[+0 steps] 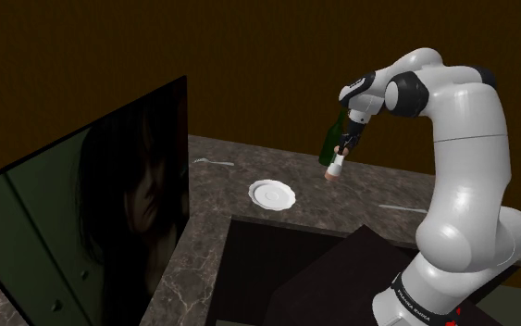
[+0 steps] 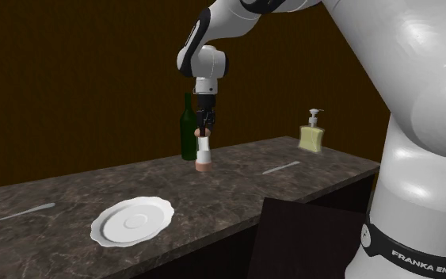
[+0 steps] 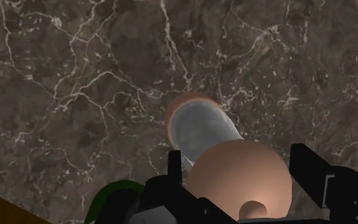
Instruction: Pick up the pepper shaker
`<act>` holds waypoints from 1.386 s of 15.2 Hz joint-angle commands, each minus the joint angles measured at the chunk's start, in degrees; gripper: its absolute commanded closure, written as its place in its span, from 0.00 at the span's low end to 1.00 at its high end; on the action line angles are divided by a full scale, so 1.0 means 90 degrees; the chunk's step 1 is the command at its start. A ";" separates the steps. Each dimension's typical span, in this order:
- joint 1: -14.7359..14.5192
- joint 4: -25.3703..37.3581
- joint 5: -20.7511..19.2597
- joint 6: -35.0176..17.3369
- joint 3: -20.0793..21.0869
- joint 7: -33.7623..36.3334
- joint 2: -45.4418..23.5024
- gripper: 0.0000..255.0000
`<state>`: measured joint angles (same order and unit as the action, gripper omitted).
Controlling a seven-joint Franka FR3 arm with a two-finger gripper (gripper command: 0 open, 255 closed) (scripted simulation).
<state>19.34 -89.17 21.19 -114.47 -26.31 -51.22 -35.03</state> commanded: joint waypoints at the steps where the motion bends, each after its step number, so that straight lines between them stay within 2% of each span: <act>1: 0.0003 -0.0004 0.0002 -0.0007 0.0003 -0.0003 -0.0014 1.00; 8: 0.0001 -0.0002 0.0000 0.0000 0.0001 0.0000 -0.0010 1.00; 21: -0.0037 0.0466 -0.0243 0.0851 -0.0140 0.0198 0.0423 1.00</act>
<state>19.10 -85.18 19.19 -107.37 -27.48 -49.61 -31.60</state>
